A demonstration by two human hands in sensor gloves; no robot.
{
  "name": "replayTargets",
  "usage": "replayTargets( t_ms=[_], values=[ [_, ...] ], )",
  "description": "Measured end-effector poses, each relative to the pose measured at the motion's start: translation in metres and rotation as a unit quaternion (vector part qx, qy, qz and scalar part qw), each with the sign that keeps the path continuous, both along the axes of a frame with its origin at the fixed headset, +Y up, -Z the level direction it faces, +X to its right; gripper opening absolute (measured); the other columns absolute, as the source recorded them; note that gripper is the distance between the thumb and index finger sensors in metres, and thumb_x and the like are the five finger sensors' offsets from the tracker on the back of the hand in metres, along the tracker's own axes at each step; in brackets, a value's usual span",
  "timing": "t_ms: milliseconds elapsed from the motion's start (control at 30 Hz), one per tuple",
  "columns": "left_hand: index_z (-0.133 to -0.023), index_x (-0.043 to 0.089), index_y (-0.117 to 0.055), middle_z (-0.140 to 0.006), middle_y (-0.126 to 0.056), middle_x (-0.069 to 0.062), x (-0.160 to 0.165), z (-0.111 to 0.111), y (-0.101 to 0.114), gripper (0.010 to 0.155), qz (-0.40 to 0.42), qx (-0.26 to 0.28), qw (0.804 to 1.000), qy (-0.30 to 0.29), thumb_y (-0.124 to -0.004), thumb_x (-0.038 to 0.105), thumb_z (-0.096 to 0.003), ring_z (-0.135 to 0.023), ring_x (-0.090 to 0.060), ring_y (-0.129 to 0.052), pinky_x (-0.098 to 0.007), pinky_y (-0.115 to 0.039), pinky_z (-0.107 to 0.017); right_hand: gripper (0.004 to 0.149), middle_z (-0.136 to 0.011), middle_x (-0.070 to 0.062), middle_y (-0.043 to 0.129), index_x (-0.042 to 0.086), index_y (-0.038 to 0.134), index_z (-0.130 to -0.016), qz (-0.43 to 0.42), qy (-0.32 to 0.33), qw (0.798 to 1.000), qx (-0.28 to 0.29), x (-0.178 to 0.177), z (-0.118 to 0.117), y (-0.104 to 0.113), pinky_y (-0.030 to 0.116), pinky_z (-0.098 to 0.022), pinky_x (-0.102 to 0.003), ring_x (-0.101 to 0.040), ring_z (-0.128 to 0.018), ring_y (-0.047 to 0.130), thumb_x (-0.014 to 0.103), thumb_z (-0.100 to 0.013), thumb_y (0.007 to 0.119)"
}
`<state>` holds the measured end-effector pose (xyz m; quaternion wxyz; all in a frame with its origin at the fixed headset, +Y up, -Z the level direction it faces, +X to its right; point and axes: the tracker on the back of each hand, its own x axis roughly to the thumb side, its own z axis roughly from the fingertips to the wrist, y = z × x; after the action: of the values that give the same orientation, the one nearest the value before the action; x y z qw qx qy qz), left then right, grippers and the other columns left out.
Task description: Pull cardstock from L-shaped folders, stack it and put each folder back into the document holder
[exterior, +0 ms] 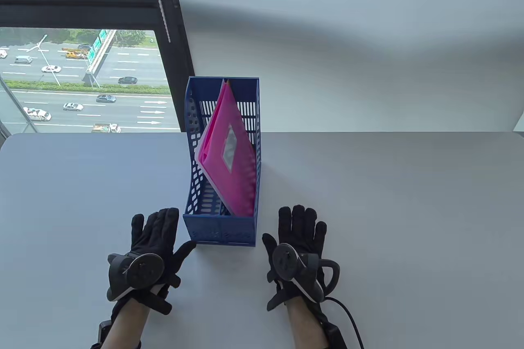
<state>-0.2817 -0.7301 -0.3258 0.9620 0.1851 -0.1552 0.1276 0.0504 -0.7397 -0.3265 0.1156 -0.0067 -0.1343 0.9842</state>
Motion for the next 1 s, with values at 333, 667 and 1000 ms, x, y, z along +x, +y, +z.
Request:
replayTargets(
  t_ms=[333, 667, 1000],
  values=[
    [-0.116, 0.015, -0.044, -0.114, -0.056, -0.012, -0.001, 0.000, 0.001, 0.084, -0.001, 0.002, 1.000, 0.001, -0.076, 0.062, -0.0550, -0.106, -0.042, -0.063, -0.060, -0.026, -0.081, 0.075, -0.123, -0.006, 0.038, 0.028, 0.037, -0.119, -0.015, -0.005, 1.000, 0.008, 0.003, 0.000, 0.005, 0.012, -0.078, -0.054, -0.035, -0.110, 0.029, 0.066, -0.061, 0.067],
    [-0.116, 0.015, -0.044, -0.114, -0.056, -0.012, -0.001, 0.002, 0.005, 0.084, 0.003, 0.004, 1.000, 0.003, -0.076, 0.062, -0.0552, -0.106, -0.043, -0.063, -0.061, -0.026, -0.081, 0.070, -0.117, -0.007, 0.057, 0.026, 0.050, -0.116, -0.033, -0.013, 0.998, 0.053, -0.002, 0.007, 0.030, 0.018, -0.079, -0.055, -0.036, -0.106, 0.048, 0.064, -0.061, 0.069],
    [-0.116, 0.015, -0.044, -0.114, -0.056, -0.012, 0.005, 0.003, 0.005, 0.084, -0.003, 0.005, 1.000, -0.008, -0.076, 0.062, -0.0552, -0.106, -0.043, -0.063, -0.061, -0.026, -0.081, 0.074, -0.115, -0.004, 0.061, 0.026, 0.048, -0.117, -0.024, 0.017, 0.998, 0.058, -0.051, -0.002, 0.083, 0.019, -0.079, -0.056, -0.035, -0.106, 0.051, 0.067, -0.060, 0.070]
  ],
)
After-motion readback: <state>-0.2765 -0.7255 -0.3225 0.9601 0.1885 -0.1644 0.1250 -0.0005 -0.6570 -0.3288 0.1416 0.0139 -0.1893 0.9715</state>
